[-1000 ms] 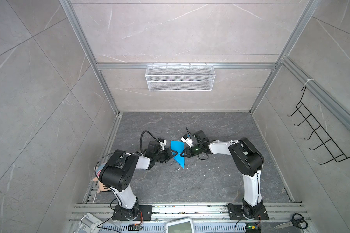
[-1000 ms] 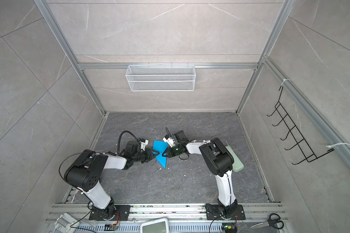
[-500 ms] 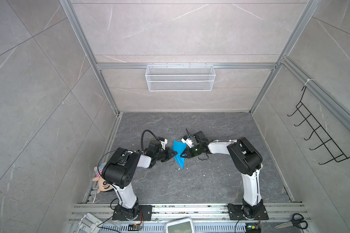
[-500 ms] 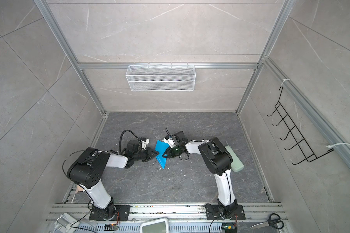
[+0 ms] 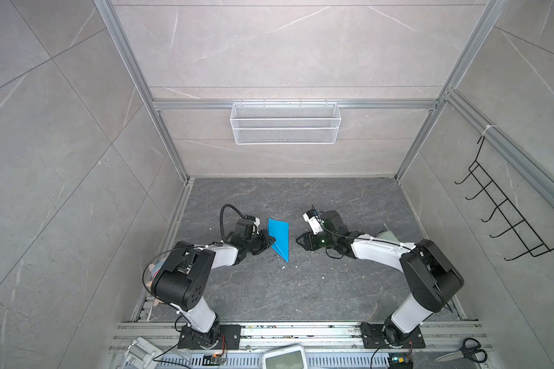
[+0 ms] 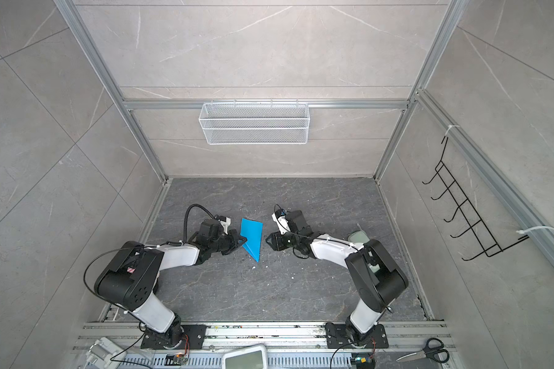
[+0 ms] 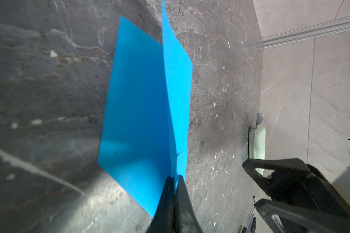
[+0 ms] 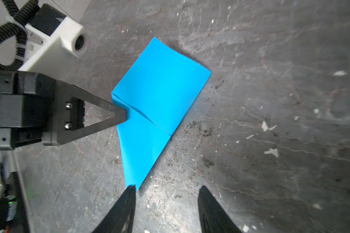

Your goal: Fold a paper plane with a square sheet of paper (pick it up from the middle)

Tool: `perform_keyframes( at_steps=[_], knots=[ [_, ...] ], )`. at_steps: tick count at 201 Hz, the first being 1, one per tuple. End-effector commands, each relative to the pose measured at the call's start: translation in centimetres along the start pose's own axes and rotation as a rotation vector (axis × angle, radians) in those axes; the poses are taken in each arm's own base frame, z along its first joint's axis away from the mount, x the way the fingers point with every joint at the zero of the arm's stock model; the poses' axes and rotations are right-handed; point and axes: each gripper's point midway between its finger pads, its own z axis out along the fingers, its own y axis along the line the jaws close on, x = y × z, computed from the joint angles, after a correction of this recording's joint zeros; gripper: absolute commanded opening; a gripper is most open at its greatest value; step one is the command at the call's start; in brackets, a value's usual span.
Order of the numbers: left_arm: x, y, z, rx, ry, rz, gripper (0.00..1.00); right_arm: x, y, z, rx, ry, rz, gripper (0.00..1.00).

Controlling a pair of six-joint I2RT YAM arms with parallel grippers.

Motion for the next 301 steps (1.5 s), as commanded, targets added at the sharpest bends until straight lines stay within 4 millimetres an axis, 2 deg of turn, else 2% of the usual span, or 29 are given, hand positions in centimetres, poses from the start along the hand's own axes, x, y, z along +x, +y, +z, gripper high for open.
perform_keyframes(
  at_steps=[1, 39, 82, 140, 184, 251, 301],
  knots=[
    [-0.8, -0.9, -0.9, -0.096, -0.060, -0.044, 0.02, -0.3, 0.8, -0.3, 0.128, -0.101, -0.152, 0.54],
    [0.0, -0.9, -1.5, -0.203, -0.041, -0.104, 0.02, 0.8, 4.2, 0.5, 0.055, -0.195, -0.306, 0.53],
    [0.5, -0.9, -0.8, -0.224, -0.006, -0.159, 0.03, 1.9, 5.9, 2.3, 0.044, -0.211, -0.410, 0.51],
    [0.7, -1.1, -0.4, -0.230, 0.025, -0.183, 0.05, 2.5, 6.0, 4.5, 0.107, -0.202, -0.498, 0.47],
    [0.8, -1.2, -0.4, -0.234, 0.034, -0.196, 0.07, 2.9, 5.8, 5.8, 0.136, -0.183, -0.533, 0.38],
    [0.7, -1.3, -0.8, -0.231, 0.033, -0.207, 0.10, 3.4, 5.2, 6.2, 0.153, -0.163, -0.540, 0.17],
    [0.3, -0.7, -1.7, -0.244, 0.025, -0.233, 0.18, 3.3, 5.2, 6.0, 0.159, -0.171, -0.544, 0.06]
  ],
)
